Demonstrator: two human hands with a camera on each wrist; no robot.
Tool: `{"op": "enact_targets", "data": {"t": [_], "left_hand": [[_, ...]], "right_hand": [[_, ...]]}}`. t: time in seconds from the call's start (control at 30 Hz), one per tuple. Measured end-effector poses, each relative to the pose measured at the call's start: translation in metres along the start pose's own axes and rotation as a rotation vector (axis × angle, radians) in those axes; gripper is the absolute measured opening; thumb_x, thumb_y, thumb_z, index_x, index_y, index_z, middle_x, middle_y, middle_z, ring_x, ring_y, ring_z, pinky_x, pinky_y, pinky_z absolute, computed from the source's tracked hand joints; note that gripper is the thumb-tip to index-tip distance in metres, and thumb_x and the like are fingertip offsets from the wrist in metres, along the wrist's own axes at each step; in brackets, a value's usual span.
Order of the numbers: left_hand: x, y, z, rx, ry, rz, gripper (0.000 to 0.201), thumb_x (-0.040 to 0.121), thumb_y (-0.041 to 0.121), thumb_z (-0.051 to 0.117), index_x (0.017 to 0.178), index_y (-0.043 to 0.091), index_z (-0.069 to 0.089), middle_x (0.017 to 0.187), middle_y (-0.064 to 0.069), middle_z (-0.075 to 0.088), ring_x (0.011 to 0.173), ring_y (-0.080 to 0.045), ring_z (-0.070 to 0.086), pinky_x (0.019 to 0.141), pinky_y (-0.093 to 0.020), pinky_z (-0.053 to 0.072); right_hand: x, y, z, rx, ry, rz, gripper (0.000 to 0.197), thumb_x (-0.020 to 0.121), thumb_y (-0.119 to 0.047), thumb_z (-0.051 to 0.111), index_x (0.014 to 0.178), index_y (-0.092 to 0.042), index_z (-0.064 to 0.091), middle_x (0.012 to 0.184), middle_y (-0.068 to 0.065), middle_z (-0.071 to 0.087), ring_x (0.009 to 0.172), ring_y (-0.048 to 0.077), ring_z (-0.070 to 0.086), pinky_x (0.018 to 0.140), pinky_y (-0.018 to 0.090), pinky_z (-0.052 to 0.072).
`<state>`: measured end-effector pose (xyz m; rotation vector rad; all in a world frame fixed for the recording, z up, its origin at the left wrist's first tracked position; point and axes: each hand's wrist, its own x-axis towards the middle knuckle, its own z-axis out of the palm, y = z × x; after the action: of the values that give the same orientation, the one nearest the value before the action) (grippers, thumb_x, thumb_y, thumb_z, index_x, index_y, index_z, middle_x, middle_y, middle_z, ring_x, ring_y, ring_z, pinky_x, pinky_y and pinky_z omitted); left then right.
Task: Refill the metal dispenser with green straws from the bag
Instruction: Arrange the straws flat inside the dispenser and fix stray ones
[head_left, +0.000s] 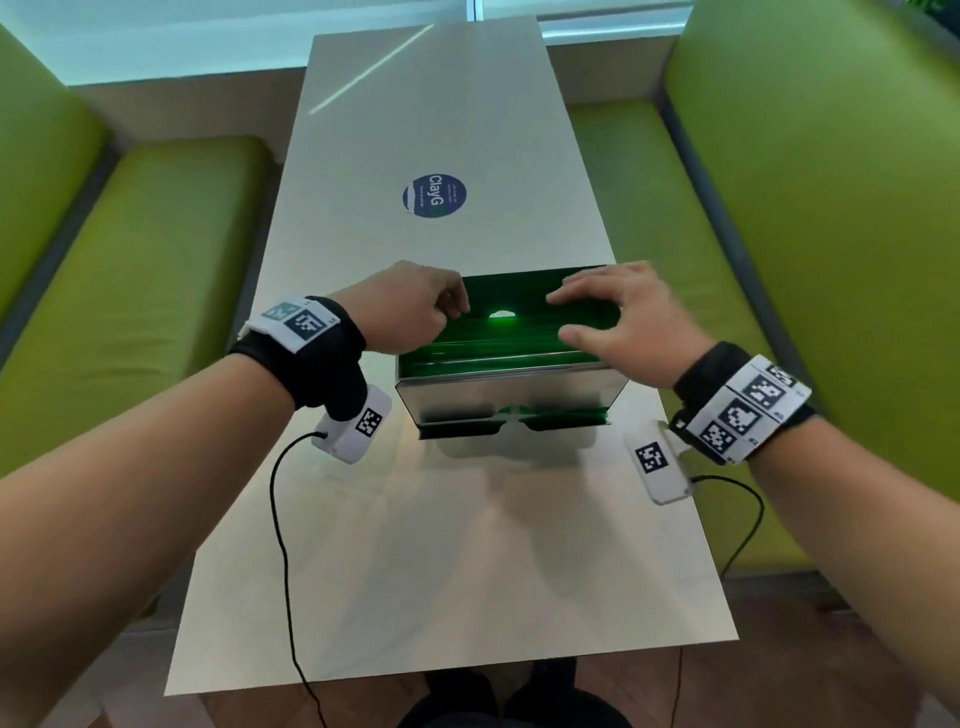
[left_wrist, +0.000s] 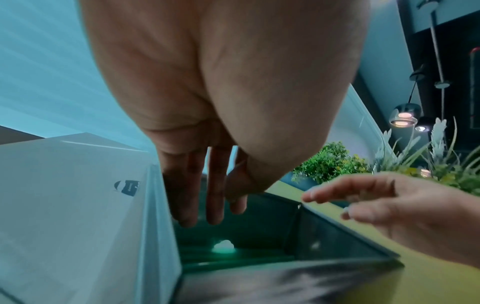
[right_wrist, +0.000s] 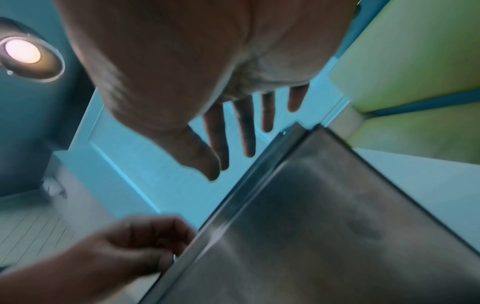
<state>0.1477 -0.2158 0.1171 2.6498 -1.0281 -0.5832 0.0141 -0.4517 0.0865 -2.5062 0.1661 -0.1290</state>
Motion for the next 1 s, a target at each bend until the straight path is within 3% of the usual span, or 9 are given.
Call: {"op": "enact_targets", "data": {"t": [0.07,0.17,0.23,0.3,0.37,0.57,0.73,0.9,1.0], "left_hand": [[0.003,0.0,0.009,0.1,-0.074,0.019,0.037,0.094,0.012,0.049,0.124,0.025,0.065,0.108,0.002,0.064,0.09,-0.016,0.057,0.081,-0.029,0.044],[0.01,0.001,0.023,0.234,-0.161,0.068,0.036,0.095,0.025,0.054,0.131,0.028,0.059,0.123,-0.003,0.063,0.111,-0.024,0.057,0.096,-0.036,0.047],[0.014,0.004,0.029,0.269,-0.208,0.084,0.038,0.096,0.026,0.054,0.134,0.029,0.057,0.125,-0.003,0.065,0.112,-0.025,0.059,0.096,-0.035,0.048],[0.018,0.007,0.03,0.289,-0.252,0.098,0.035,0.096,0.024,0.052,0.128,0.031,0.063,0.119,0.001,0.069,0.101,-0.021,0.061,0.091,-0.033,0.051],[0.019,0.008,0.03,0.285,-0.281,0.107,0.03,0.096,0.022,0.052,0.116,0.032,0.072,0.109,0.006,0.071,0.092,-0.016,0.06,0.086,-0.03,0.051],[0.025,0.01,0.03,0.299,-0.29,0.103,0.022,0.094,0.022,0.056,0.108,0.028,0.072,0.09,0.01,0.067,0.089,-0.017,0.062,0.081,-0.029,0.05],[0.029,0.004,0.036,0.262,-0.287,0.11,0.031,0.099,0.034,0.055,0.129,0.029,0.059,0.112,0.005,0.07,0.1,-0.02,0.062,0.094,-0.037,0.051],[0.03,0.006,0.036,0.258,-0.331,0.117,0.031,0.103,0.03,0.045,0.126,0.027,0.065,0.104,0.007,0.062,0.097,-0.018,0.056,0.085,-0.027,0.041],[0.03,0.006,0.034,0.27,-0.308,0.117,0.03,0.101,0.028,0.047,0.119,0.025,0.071,0.101,0.009,0.064,0.094,-0.016,0.056,0.084,-0.026,0.042]], "right_hand": [[-0.007,0.011,-0.007,0.128,0.224,0.068,0.021,0.077,-0.033,0.069,0.098,-0.032,0.073,0.099,-0.012,0.068,0.099,0.005,0.054,0.091,0.028,0.043],[-0.039,0.049,-0.01,0.414,0.447,0.539,0.01,0.079,-0.015,0.062,0.071,-0.019,0.066,0.056,-0.009,0.06,0.056,0.008,0.052,0.061,0.027,0.042],[-0.07,0.06,0.01,0.836,0.247,0.875,0.019,0.087,-0.012,0.051,0.076,-0.008,0.066,0.044,-0.004,0.05,0.046,0.015,0.045,0.049,0.026,0.035],[-0.091,0.043,0.037,1.203,-0.021,1.038,0.024,0.092,-0.011,0.045,0.097,-0.001,0.066,0.05,0.004,0.05,0.043,0.018,0.044,0.04,0.023,0.035],[-0.092,0.021,0.059,1.291,-0.124,1.044,0.022,0.094,-0.01,0.047,0.106,-0.001,0.063,0.059,0.01,0.055,0.043,0.02,0.05,0.039,0.024,0.04],[-0.067,-0.015,0.084,1.413,-0.076,1.007,0.015,0.093,-0.008,0.044,0.101,0.001,0.053,0.083,0.021,0.071,0.048,0.028,0.063,0.046,0.028,0.052],[-0.06,-0.022,0.093,1.571,0.135,1.061,0.01,0.087,-0.005,0.045,0.078,-0.004,0.051,0.072,0.012,0.07,0.047,0.02,0.054,0.046,0.025,0.045],[-0.052,-0.031,0.099,1.432,0.085,0.989,0.004,0.085,-0.007,0.047,0.085,-0.006,0.051,0.087,0.017,0.071,0.046,0.023,0.051,0.049,0.029,0.043],[-0.047,-0.033,0.105,1.25,0.071,0.965,0.011,0.088,-0.01,0.048,0.086,-0.004,0.056,0.084,0.018,0.071,0.045,0.024,0.052,0.049,0.029,0.043]]}}
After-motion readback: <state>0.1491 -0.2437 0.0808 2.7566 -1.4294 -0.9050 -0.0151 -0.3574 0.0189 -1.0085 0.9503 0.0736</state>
